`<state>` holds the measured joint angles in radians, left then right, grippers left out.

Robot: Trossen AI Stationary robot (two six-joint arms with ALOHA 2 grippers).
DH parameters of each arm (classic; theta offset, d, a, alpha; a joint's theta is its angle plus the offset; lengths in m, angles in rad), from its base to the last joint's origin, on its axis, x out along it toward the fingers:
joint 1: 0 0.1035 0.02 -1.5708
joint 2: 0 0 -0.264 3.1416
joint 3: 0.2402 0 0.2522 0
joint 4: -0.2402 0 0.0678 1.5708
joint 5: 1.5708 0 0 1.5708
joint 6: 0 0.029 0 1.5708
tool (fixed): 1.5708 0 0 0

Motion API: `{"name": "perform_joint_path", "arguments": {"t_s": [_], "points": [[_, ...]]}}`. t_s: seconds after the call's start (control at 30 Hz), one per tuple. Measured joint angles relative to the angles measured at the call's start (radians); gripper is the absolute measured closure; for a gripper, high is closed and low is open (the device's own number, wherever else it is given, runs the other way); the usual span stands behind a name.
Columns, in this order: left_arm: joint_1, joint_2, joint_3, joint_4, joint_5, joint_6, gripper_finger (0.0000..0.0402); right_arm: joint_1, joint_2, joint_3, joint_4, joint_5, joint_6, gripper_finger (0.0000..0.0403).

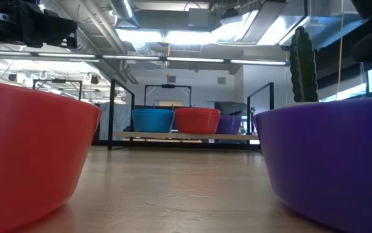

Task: Pick & Place Mini bowls
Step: Stack the purple bowl on the purple bowl on the shelf

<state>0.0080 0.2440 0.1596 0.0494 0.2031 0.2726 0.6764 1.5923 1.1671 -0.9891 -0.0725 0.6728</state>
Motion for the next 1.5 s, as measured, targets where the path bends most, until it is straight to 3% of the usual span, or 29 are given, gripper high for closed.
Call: {"name": "perform_joint_path", "arguments": {"t_s": [0.9,1.0,1.17,1.37,1.5], "points": [[0.0,0.0,0.0,0.003,0.0,0.003,0.0394,0.008,0.051,-0.181,0.144,-0.056,0.027,0.0263],[0.0,0.0,0.0,0.003,0.0,0.003,0.0397,0.008,0.051,-0.181,0.143,-0.056,0.027,0.0283],[0.0,0.0,0.0,0.003,0.0,0.002,0.0399,-0.001,0.05,-0.181,0.118,-0.095,-0.005,0.0385],[0.0,0.0,0.0,0.003,0.0,0.002,0.0394,-0.043,0.039,-0.179,0.111,-0.14,-0.061,0.0393],[0.0,0.0,0.0,0.003,0.0,0.002,0.0396,-0.077,-0.01,-0.153,0.104,-0.099,-0.157,0.0395]]}}
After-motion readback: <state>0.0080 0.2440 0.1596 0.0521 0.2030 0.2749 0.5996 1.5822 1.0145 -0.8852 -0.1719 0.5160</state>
